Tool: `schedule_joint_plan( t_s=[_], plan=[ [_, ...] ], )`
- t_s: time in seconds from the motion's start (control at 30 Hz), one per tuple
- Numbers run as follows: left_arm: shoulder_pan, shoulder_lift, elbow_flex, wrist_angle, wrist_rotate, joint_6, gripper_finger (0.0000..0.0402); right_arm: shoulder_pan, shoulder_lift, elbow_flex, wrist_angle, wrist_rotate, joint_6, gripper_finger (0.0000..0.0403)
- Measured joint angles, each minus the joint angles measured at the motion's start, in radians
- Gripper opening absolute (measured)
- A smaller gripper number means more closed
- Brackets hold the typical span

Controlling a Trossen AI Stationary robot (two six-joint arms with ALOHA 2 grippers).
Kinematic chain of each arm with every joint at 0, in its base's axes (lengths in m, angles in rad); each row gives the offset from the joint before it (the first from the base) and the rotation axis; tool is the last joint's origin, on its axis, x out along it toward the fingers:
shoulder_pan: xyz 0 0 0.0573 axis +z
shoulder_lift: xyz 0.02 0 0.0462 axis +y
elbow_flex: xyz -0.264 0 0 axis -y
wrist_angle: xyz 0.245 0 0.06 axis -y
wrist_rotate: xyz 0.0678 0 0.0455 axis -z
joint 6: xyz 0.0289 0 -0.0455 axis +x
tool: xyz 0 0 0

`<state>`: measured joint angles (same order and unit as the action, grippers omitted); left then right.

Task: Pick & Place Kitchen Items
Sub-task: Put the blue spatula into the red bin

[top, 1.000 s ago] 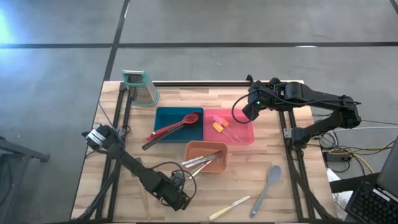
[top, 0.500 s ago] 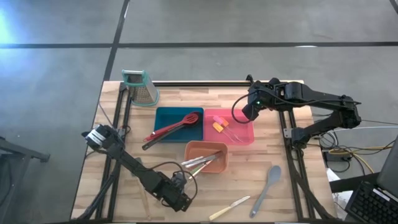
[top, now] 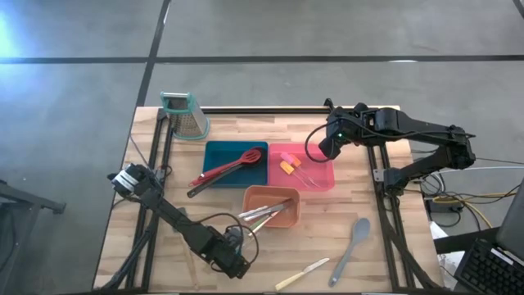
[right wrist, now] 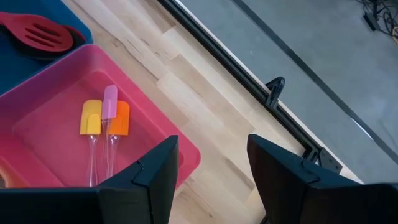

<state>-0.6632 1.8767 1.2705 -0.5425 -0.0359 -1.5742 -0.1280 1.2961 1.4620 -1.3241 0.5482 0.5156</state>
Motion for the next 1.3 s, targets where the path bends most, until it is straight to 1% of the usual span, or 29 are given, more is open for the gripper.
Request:
schedule_joint_plan(
  t_s=[0.13, 0.23, 0.3, 0.63, 0.8, 1.07, 1.17, 1.3],
  plan=[
    [0.000, 0.000, 0.000, 0.000, -0.042, -0.003, 0.0245, 0.000, 0.000, 0.000, 0.000, -0.002, 0.000, 0.0187],
    [0.000, -0.001, -0.019, -0.002, -0.074, -0.036, 0.0245, 0.000, 0.000, 0.000, 0.001, -0.002, 0.000, 0.0187],
    [-0.001, -0.001, -0.034, 0.005, -0.079, -0.046, 0.0245, 0.000, 0.000, 0.000, 0.001, -0.003, 0.000, 0.0187],
    [-0.001, -0.001, -0.066, 0.062, -0.078, -0.046, 0.0245, -0.003, 0.000, 0.000, 0.003, -0.003, 0.000, 0.0187],
    [0.000, 0.015, -0.087, 0.087, -0.060, -0.043, 0.0245, -0.006, 0.000, 0.000, 0.006, -0.003, 0.000, 0.0187],
    [0.000, 0.114, -0.103, 0.089, -0.050, -0.026, 0.0245, -0.011, 0.000, 0.000, 0.031, -0.002, -0.006, 0.0187],
    [0.003, 0.155, -0.099, 0.085, -0.027, -0.017, 0.0245, -0.017, 0.000, 0.000, 0.033, -0.003, -0.011, 0.0187],
    [0.003, 0.173, -0.097, 0.080, -0.011, 0.012, 0.0227, -0.033, 0.000, 0.000, 0.034, -0.002, -0.014, 0.0187]
  ],
)
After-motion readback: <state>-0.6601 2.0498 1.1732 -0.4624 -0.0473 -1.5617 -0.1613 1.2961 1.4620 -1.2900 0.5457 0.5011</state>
